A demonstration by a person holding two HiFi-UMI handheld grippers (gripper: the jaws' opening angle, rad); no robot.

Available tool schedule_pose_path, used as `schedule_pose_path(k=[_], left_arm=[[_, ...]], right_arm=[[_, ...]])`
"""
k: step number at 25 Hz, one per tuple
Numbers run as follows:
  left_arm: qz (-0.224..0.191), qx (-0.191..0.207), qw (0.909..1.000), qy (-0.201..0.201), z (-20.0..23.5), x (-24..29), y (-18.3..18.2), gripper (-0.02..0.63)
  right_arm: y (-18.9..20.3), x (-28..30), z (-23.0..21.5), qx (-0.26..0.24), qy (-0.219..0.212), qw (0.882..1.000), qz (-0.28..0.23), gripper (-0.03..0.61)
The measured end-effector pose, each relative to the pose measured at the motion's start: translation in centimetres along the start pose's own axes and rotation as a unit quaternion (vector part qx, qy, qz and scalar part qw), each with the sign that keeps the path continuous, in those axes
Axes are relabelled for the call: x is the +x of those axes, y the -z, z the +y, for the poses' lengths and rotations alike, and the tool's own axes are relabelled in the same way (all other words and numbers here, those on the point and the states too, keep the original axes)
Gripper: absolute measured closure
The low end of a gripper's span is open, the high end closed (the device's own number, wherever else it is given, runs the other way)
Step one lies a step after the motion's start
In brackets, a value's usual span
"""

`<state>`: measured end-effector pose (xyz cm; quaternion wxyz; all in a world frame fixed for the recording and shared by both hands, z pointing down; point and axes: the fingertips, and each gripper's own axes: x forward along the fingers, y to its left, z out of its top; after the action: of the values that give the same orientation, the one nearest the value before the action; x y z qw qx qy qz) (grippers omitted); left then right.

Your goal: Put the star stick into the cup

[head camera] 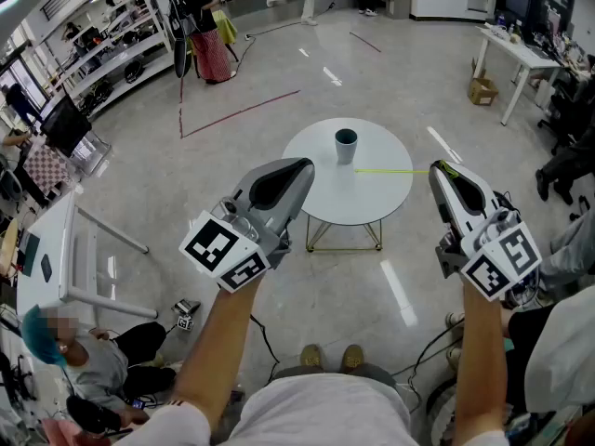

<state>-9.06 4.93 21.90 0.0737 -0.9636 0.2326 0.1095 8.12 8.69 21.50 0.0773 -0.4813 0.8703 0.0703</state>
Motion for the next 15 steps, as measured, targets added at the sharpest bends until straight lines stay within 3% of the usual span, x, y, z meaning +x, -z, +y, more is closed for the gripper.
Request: schedule_pose_path(k=[15], left_arm=[[0.007, -0.003, 0.9999, -0.009, 0.4, 0.5, 1.1, 0.598]], right_arm=[[0.6, 0.3, -0.9, 0.008, -0.007, 1.000, -0.004, 0.555]])
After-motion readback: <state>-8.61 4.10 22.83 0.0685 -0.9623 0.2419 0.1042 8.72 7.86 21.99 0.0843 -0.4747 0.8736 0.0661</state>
